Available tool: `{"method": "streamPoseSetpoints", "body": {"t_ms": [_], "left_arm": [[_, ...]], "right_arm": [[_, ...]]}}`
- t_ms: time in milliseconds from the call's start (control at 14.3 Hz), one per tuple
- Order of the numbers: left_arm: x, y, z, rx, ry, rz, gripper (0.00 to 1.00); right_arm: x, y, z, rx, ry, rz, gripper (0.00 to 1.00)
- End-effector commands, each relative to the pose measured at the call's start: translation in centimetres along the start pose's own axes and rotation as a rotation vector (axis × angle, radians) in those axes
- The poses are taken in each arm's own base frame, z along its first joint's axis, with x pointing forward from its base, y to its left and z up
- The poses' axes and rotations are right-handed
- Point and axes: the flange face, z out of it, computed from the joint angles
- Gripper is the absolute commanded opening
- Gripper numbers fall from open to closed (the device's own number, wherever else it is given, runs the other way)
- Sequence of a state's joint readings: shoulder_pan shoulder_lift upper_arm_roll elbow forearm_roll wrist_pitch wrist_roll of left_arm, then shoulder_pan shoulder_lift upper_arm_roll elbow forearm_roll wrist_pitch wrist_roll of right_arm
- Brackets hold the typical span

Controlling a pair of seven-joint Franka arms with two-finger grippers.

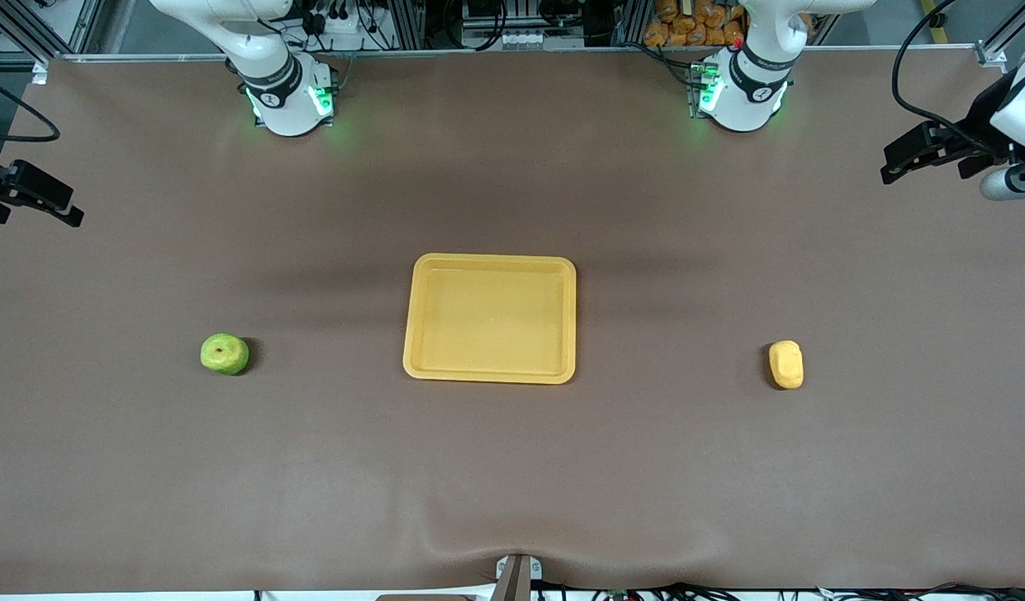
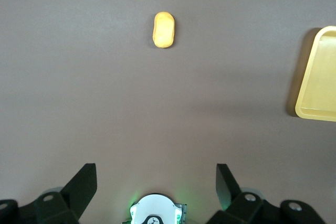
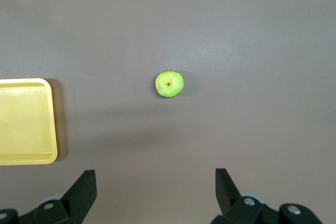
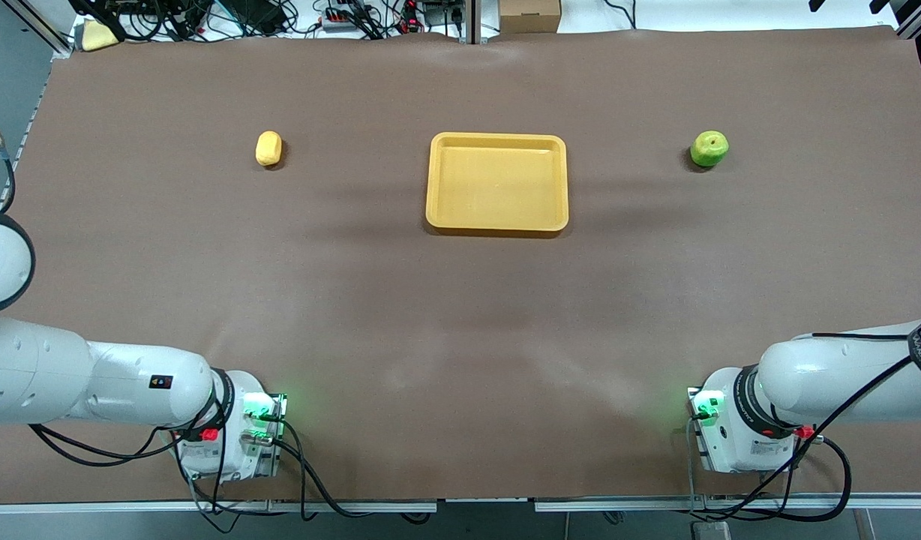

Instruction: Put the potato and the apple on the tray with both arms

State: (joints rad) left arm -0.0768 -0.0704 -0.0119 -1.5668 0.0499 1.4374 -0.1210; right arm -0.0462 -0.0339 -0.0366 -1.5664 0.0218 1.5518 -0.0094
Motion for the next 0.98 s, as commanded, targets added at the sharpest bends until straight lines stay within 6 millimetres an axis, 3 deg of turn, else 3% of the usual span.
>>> {"method": "streamPoseSetpoints", "body": {"t_ms": [0,210,419,908], "left_arm": [[0.2,-0.5,-0.6,-0.015,0.005,-0.005,1.00],[0.4,-1.6,-0.5,-0.019,0.003,-0.024,1.00],[0.4,-1.6,-0.1,-0.021,-0.006,-0.025,1.00],[1.3,-1.1,3.2,-0.020,-0.037,-0.034,1.00]], "right_arm": [[-0.4,0.3,-0.8,-0.010,0.011,0.012,1.00],[-0.3,0.2,-0.8,-0.010,0.011,0.011,1.00],[-0.3,-0.1,-0.7,-0.008,0.010,0.005,1.00],[0.0,0.4,-0.5,0.010,0.010,0.021,1.00]]}}
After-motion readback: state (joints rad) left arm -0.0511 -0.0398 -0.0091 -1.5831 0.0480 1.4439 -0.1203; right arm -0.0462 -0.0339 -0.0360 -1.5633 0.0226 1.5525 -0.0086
